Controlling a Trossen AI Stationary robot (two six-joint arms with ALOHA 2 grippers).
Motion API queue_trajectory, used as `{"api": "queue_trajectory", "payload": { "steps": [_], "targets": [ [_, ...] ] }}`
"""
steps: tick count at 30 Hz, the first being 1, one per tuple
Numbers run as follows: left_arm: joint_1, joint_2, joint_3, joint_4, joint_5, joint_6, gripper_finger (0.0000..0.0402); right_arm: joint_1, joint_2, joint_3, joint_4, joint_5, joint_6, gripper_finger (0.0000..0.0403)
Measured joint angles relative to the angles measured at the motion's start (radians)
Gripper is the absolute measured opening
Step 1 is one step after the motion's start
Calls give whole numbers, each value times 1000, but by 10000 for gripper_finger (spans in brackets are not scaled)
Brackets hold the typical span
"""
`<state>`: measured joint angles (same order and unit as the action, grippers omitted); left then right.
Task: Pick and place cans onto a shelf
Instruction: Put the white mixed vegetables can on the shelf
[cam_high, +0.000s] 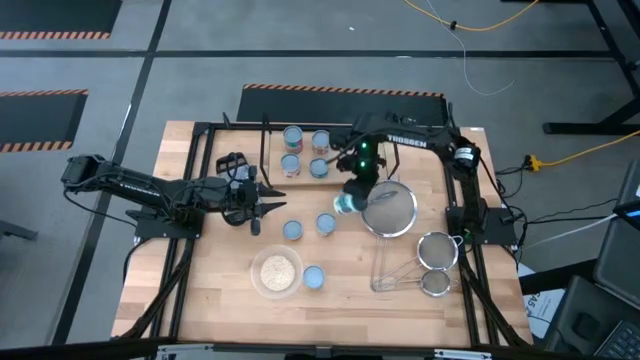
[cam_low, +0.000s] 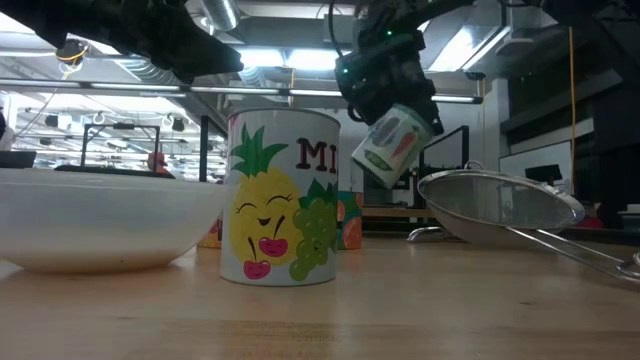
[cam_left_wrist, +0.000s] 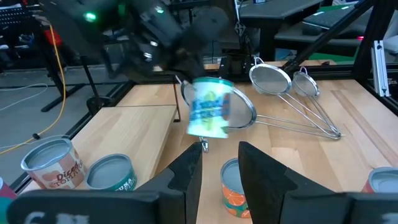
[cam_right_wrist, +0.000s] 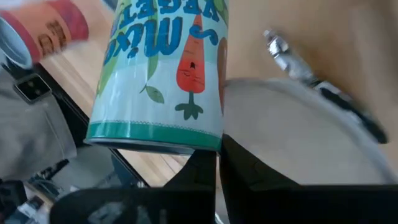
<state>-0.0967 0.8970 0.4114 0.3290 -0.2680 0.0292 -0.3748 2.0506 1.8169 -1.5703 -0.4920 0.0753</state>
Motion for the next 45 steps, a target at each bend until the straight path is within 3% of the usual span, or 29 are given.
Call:
{"api": "queue_trajectory", "payload": {
  "steps": [20, 30, 45],
  "targets": [
    [0, 0, 0, 0, 0, 0, 98, 226, 0, -198, -1, -27, 57, 10],
    [0, 0, 0, 1, 0, 0, 98, 242, 0, -299, 17, -26, 128, 11],
    [0, 0, 0, 0, 0, 4, 98, 242, 0, -302, 82, -25, 128, 19]
  ]
}}
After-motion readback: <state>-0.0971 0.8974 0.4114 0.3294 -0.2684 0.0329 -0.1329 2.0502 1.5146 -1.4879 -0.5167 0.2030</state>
